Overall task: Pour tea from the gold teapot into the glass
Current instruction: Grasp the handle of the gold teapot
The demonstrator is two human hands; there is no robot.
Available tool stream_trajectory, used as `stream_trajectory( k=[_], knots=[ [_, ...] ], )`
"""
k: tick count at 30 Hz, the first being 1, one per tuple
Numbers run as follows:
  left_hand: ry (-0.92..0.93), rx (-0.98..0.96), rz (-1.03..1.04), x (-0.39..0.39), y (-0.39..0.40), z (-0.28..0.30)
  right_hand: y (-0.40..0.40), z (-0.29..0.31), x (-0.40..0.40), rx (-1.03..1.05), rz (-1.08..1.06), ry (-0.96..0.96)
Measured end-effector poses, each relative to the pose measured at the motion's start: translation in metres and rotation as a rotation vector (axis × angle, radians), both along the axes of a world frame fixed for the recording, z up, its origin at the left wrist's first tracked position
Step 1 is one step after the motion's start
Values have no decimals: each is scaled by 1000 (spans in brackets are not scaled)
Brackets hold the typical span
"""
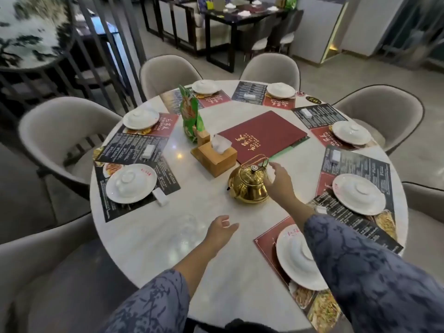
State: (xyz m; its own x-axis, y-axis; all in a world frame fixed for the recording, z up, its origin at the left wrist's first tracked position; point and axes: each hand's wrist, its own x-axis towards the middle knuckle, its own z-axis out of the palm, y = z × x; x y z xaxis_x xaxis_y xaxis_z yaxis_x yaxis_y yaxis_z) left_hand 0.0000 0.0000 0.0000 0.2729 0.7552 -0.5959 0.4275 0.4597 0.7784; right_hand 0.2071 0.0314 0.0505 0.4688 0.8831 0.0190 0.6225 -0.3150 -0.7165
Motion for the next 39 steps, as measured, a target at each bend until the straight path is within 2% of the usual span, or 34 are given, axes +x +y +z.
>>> stream_trajectory(
  k=[3, 10, 17, 21, 30, 36, 39],
  knots=[
    [-7, -58, -4, 13, 14, -2, 30, -1, 11, -115, 87, -108],
    [14, -117, -40, 34, 49, -11, 87, -15, 32, -283, 185, -156],
    [21, -169, -68, 48, 69, -22, 99, -16, 40, -144, 269, -105],
    [-4, -209, -51, 51, 73, -25, 95, -17, 39, -78, 232, -42],
    [-216, -240, 49, 55, 70, -26, 80, -8, 22, 7, 256, 35],
    [-429, -180, 149, 48, 52, -21, 76, 25, 8, 42, 338, 103],
    [-442, -159, 146, 46, 42, -14, 75, 36, -3, 20, 378, 89]
  ],
)
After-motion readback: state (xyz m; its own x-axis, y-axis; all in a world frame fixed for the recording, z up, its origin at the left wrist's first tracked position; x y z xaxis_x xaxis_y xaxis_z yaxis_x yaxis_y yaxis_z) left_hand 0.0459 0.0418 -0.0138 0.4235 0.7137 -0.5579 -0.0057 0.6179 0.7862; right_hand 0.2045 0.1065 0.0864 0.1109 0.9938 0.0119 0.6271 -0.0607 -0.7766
